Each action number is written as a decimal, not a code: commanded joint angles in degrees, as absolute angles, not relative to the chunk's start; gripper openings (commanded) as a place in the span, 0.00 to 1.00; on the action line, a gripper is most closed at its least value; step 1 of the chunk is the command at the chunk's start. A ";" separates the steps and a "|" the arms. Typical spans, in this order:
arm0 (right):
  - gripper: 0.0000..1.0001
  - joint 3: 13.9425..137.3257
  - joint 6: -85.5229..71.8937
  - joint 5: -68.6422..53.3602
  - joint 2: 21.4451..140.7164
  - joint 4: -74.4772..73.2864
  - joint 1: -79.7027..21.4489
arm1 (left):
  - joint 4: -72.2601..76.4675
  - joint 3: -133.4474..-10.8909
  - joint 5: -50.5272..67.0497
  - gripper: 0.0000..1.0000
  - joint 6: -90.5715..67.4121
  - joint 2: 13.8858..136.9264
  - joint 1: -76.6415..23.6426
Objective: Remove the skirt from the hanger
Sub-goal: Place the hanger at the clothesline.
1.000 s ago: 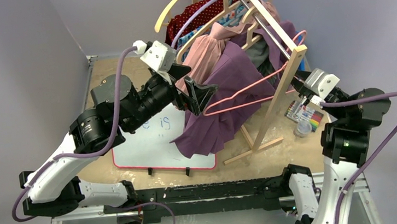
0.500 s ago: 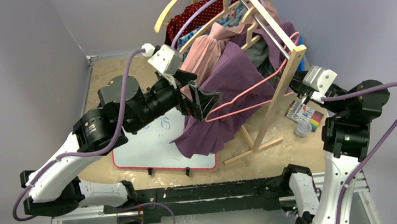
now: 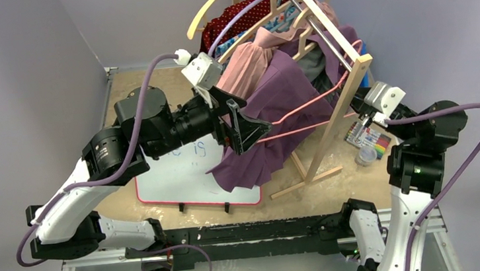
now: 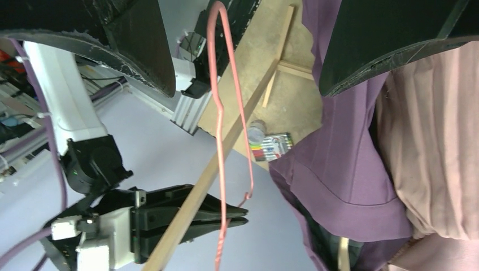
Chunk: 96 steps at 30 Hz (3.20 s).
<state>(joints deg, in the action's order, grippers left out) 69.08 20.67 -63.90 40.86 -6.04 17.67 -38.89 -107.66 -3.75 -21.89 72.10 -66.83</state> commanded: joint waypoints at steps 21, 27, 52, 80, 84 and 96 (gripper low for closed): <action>0.00 68.26 17.18 -61.28 39.92 -1.02 17.55 | -42.26 -109.54 -2.88 0.00 -20.21 74.87 -66.81; 0.07 64.54 12.58 -61.52 37.47 3.66 17.52 | -39.37 -110.07 -3.95 0.00 -19.45 73.94 -66.79; 0.09 61.53 3.15 -66.52 41.31 27.16 17.57 | -29.24 -113.59 -1.19 0.00 -19.07 72.22 -66.80; 0.55 63.64 7.91 -46.87 38.48 11.44 17.56 | -31.44 -107.81 -0.70 0.00 -19.99 64.75 -66.80; 0.93 64.00 4.12 -32.38 34.51 4.95 17.53 | -32.67 -106.18 -0.93 0.00 -19.64 64.78 -66.80; 0.99 71.00 0.48 -13.88 32.58 -5.89 15.65 | -32.44 -100.94 -1.09 0.00 -19.32 63.52 -66.81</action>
